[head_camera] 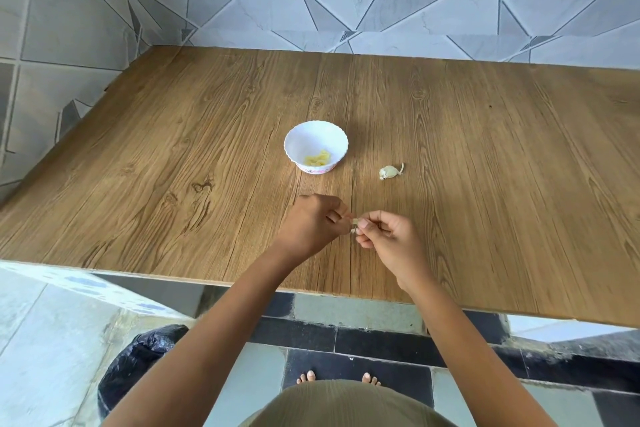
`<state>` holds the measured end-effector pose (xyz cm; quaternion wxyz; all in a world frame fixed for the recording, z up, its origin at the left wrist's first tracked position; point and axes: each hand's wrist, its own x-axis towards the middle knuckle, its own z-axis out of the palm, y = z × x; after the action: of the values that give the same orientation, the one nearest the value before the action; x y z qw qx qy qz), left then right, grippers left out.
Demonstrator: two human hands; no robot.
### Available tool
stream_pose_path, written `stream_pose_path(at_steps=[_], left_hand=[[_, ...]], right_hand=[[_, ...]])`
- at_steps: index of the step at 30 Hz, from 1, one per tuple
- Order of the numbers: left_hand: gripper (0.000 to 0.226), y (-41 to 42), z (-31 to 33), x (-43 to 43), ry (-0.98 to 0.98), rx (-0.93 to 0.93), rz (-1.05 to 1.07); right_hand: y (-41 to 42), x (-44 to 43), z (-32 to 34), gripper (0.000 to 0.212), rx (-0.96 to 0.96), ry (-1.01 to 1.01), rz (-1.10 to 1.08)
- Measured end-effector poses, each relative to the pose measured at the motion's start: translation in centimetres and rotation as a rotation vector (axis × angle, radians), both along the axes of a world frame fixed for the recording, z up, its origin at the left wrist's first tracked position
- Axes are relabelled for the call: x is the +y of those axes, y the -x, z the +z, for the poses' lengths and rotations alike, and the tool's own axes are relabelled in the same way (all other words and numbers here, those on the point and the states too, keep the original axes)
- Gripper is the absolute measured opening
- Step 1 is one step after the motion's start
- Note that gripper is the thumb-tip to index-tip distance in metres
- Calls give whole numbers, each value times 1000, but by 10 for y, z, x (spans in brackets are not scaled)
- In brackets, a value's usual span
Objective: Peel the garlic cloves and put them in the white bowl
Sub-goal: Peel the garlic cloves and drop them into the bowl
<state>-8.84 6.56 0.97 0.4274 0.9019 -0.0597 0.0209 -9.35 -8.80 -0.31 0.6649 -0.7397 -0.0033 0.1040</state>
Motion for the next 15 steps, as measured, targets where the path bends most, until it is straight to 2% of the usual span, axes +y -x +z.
stream_pose_path(at_steps=[5,9,12,15], left_hand=[[7,-1,2,4,130,124,-42],[7,0,1,2,169,151,-23],[6,2,-1,0,203,191,-3],[19,3,1,-5,346,286,44]], right_hand=[[-3,-1,3,15,-23,43,70],[-3,-1,3,16,-23,30,73],[-1,0,3,17,16,-36,56],[0,1,4,15,59,-123,36]])
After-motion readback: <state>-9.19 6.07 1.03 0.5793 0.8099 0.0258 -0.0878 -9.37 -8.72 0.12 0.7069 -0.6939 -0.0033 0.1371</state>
